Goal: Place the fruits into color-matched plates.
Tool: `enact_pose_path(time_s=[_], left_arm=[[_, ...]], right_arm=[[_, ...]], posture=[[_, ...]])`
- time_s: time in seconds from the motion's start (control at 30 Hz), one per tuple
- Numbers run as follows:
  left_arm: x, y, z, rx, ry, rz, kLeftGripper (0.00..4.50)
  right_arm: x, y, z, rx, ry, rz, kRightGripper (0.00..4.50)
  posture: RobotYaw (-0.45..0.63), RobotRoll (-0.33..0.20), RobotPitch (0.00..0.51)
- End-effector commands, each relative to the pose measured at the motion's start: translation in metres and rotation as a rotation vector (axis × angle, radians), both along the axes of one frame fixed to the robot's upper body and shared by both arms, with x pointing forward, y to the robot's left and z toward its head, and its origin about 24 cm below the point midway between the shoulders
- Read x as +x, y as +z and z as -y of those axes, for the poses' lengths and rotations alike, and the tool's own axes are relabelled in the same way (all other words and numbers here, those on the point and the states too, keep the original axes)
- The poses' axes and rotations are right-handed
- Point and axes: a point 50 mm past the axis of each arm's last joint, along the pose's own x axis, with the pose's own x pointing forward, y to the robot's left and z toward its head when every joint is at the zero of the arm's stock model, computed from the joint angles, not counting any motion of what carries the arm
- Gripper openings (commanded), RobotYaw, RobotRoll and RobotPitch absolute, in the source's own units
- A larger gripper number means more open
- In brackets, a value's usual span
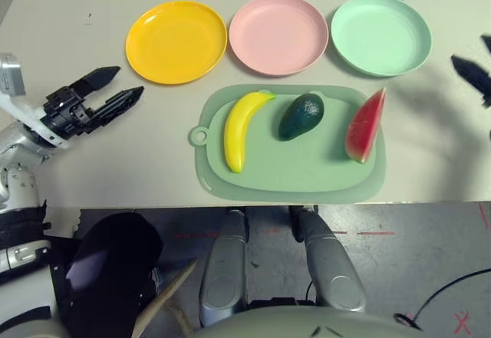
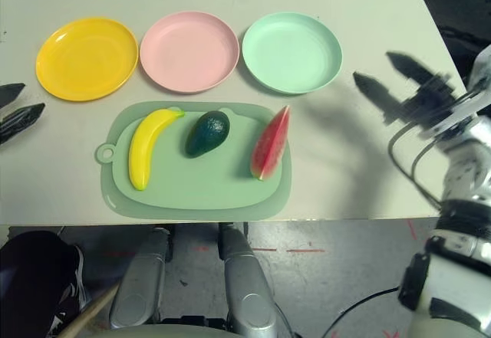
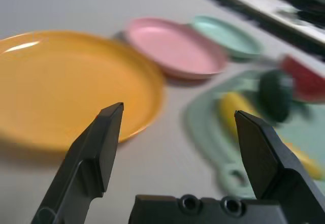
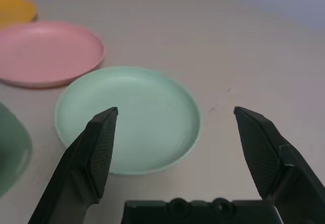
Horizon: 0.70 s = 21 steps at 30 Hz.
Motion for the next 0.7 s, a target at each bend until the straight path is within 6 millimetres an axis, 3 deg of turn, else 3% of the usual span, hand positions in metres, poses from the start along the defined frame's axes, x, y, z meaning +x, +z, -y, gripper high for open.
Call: enact_pose_path(time_s=[0.03,0.2,0.37,0.53,0.7], left_arm=[[0.000,-0.001,0.014,0.099,-0.158,-0.018,4.45],[0.006,0.007,0.033,0.176,-0.292,-0.012,4.45],[0.013,0.009,0.044,0.213,-0.368,-0.014,4.45],[0.015,0.005,0.044,0.235,-0.377,-0.035,4.45],[0.017,0.003,0.041,0.235,-0.365,-0.056,4.45]], right_arm=[[0.009,0.008,-0.021,-0.253,0.075,-0.073,4.50],[0.013,0.043,-0.068,-0.572,0.292,-0.044,4.50],[0.017,0.050,-0.109,-0.855,0.458,-0.050,4.50],[0.018,0.041,-0.129,-1.040,0.544,-0.041,4.50],[0.016,0.035,-0.137,-1.195,0.592,-0.052,4.50]], posture=[[-0.05,0.000,0.376],[-0.07,0.000,0.365],[-0.08,0.000,0.366],[-0.09,0.000,0.373],[-0.10,0.000,0.379]])
